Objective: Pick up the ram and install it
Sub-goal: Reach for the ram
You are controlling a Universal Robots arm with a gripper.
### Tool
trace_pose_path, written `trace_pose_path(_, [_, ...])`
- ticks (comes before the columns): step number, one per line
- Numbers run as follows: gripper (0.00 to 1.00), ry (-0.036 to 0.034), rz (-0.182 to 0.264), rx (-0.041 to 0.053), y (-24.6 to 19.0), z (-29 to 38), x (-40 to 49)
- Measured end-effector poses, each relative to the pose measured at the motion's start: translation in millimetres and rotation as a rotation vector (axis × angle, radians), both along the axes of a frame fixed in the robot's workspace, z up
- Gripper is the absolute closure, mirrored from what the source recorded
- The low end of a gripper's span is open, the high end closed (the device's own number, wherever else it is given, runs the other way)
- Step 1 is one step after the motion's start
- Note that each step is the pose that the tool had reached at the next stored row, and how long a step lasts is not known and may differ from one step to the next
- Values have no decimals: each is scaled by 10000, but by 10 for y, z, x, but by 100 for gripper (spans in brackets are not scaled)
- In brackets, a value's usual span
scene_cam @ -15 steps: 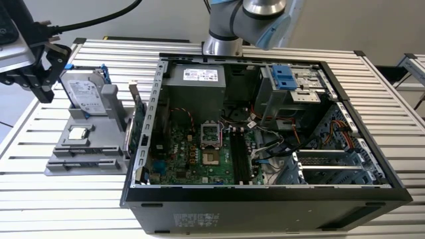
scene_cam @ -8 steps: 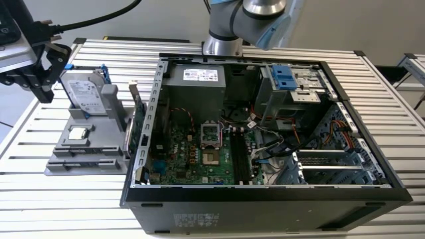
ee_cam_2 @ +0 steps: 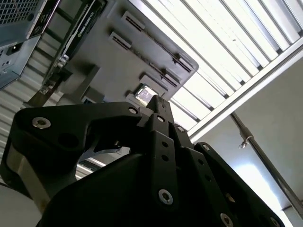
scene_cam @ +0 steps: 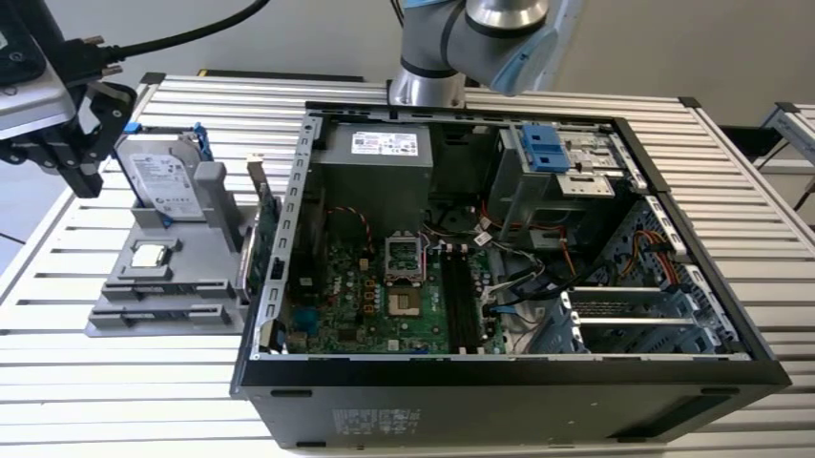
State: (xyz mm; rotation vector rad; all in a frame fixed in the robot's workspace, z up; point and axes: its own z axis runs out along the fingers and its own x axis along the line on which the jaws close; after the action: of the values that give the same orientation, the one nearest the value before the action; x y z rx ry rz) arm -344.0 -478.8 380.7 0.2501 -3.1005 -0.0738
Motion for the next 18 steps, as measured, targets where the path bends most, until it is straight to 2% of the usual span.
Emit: trace_pose_path(18, [100,0,690,0,0,0,0])
